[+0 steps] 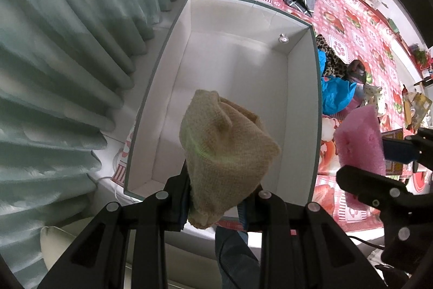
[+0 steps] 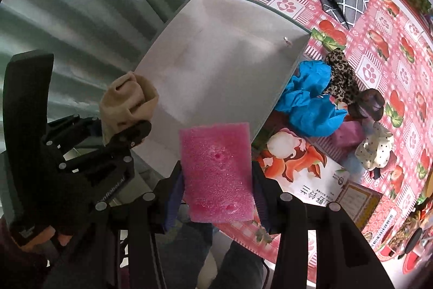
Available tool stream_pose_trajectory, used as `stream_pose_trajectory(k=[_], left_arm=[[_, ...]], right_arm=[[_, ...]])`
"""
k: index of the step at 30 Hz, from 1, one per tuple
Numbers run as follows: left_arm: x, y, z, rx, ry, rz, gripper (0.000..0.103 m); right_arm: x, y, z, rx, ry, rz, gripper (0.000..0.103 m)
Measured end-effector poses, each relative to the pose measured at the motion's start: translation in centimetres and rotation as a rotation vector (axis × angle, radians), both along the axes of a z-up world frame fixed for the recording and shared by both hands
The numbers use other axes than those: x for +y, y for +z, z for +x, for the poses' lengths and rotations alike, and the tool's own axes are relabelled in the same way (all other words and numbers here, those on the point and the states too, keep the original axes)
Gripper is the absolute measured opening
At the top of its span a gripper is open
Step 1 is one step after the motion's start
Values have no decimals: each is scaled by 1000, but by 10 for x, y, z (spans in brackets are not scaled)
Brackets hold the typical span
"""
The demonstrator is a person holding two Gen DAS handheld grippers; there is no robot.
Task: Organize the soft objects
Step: 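Open both grippers to drop the cap and sponge into the box, then move both grippers back to the pile of soft items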
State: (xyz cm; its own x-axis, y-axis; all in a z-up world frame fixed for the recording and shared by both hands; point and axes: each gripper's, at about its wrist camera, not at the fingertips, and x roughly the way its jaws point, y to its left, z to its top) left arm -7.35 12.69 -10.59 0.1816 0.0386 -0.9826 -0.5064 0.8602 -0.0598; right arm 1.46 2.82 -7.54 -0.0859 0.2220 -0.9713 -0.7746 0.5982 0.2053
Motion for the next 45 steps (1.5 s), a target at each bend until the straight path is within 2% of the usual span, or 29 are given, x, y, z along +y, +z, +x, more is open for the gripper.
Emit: stream_pose_trajectory(k=[13, 16, 19, 20, 21, 22, 23, 26, 32, 33, 34, 35, 39, 45], left_arm=[[7, -8, -3, 27, 23, -27, 31], [7, -8, -4, 18, 25, -30, 35], [5, -6, -3, 0, 17, -32, 56], [4, -5, -3, -5, 15, -29, 67], [3, -4, -3, -8, 12, -27, 78], [2, -3, -3, -12, 8, -23, 82], [2, -2, -2, -20, 6, -19, 83], [0, 0, -1, -38, 10, -25, 90], [2, 2, 3, -39, 24, -80, 92], [1, 5, 3, -54, 27, -89, 93], [1, 8, 4, -71, 29, -98, 94], [0, 13, 5, -93, 28, -112, 103], [-7, 30, 20, -153, -7, -129, 103], [-31, 51, 61, -179, -105, -133, 103]], right_arm=[[18, 0, 4, 13, -2, 30, 48], [21, 1, 6, 12, -4, 40, 48], [20, 3, 10, 24, -14, 64, 48], [19, 3, 11, 33, -18, 71, 49], [18, 3, 12, 43, -21, 77, 59], [17, 4, 14, 54, -32, 90, 68], [15, 6, 15, 51, -42, 103, 85], [13, 10, 18, 53, -53, 121, 86], [0, 12, 27, 74, -97, 109, 86], [-4, 11, 29, 86, -108, 107, 96], [-12, 13, 33, 100, -122, 120, 103], [-19, 15, 35, 104, -135, 128, 103], [-54, 25, 51, 126, -223, 147, 103], [-119, 56, 85, 119, -378, 191, 103]])
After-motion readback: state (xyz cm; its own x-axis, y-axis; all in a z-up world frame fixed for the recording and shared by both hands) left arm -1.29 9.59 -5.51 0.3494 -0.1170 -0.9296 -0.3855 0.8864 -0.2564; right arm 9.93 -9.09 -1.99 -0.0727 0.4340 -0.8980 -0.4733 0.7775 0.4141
